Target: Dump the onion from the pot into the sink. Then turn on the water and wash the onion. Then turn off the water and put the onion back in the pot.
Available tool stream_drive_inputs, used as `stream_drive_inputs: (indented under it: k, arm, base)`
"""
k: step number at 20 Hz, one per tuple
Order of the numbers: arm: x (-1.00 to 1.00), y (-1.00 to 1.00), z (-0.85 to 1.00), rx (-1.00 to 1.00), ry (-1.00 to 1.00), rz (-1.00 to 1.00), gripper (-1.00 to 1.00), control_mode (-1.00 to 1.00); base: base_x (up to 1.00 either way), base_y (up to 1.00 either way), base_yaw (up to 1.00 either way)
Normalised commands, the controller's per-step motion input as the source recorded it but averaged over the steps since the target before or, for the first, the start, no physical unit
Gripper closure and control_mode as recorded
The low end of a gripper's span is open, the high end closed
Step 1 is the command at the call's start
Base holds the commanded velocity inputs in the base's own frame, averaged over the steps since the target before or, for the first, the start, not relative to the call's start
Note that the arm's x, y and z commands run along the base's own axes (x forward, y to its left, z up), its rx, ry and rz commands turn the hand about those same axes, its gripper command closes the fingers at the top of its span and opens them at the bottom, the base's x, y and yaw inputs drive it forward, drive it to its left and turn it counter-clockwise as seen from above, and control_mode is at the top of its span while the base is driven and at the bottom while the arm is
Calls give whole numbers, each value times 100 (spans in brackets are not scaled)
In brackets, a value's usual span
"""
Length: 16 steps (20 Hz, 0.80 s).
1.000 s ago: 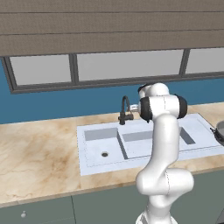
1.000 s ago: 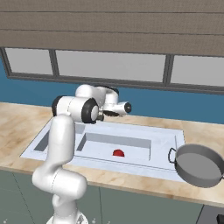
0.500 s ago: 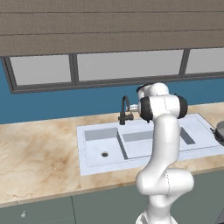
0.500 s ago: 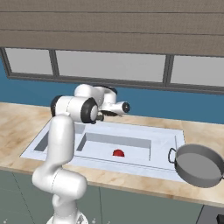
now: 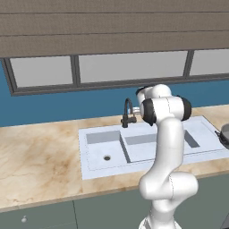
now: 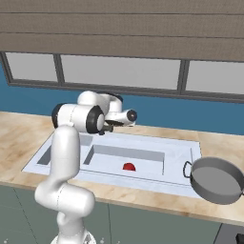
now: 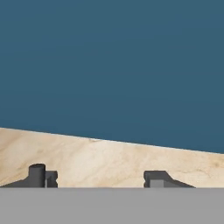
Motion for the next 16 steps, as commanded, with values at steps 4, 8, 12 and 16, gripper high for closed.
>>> stream_drive_inputs:
  k: [4, 8, 12, 16]
  arm:
    - [19, -36, -33, 0, 6, -1, 100, -100]
    - [24, -58, -34, 1, 8, 0, 100, -100]
    - [11, -66, -32, 0, 6, 0, 100, -100]
    - [0, -76, -29, 0, 2, -3, 100, -100]
  base:
    - [0, 0, 0]
    - [0, 0, 0]
    - [0, 0, 0]
    - [0, 0, 0]
